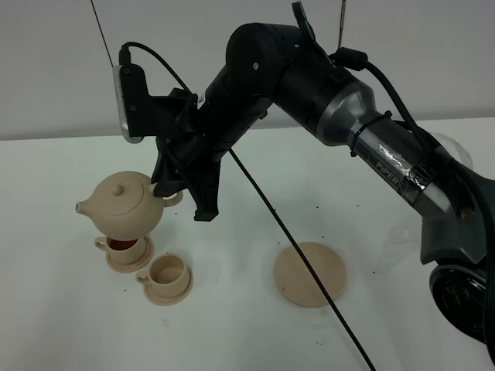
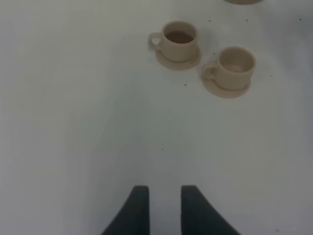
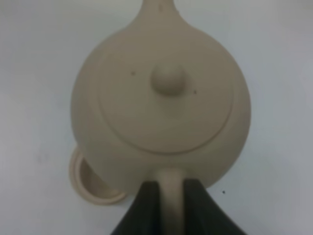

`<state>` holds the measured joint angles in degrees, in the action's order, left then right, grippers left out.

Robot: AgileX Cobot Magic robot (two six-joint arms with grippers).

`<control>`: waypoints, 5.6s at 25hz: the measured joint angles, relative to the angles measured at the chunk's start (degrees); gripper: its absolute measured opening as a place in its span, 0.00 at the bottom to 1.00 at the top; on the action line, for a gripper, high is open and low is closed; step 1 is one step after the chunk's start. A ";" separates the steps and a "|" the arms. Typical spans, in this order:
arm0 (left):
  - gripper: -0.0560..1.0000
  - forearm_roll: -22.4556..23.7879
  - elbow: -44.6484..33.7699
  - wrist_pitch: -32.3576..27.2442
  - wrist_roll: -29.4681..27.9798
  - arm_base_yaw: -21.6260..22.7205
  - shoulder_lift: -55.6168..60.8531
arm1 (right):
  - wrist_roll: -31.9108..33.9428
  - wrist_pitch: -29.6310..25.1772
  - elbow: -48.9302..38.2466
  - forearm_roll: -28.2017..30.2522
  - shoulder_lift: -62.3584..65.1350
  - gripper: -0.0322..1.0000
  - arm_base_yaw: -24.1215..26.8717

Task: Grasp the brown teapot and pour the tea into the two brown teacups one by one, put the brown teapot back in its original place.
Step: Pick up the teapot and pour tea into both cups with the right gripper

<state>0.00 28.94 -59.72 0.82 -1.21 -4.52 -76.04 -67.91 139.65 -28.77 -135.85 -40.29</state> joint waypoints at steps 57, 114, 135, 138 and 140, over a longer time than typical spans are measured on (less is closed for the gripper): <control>0.27 0.00 0.00 0.00 0.00 0.00 0.00 | 4.38 -2.82 0.07 5.15 -1.19 0.12 3.88; 0.27 0.00 0.00 0.00 0.00 0.00 0.00 | 1.47 16.66 -35.89 3.80 12.81 0.12 2.22; 0.27 0.00 0.00 0.00 0.00 0.00 0.00 | 11.22 15.01 -35.89 17.40 12.94 0.12 -0.61; 0.27 0.00 0.00 0.00 0.00 0.00 0.00 | 12.23 14.77 -35.89 18.86 13.14 0.12 -1.21; 0.27 0.00 0.00 0.00 0.00 0.00 0.00 | 13.49 14.64 -35.89 21.32 13.65 0.12 -1.77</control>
<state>0.00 28.94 -59.72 0.82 -1.21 -4.52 -62.56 -53.26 103.77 -7.45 -122.20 -42.06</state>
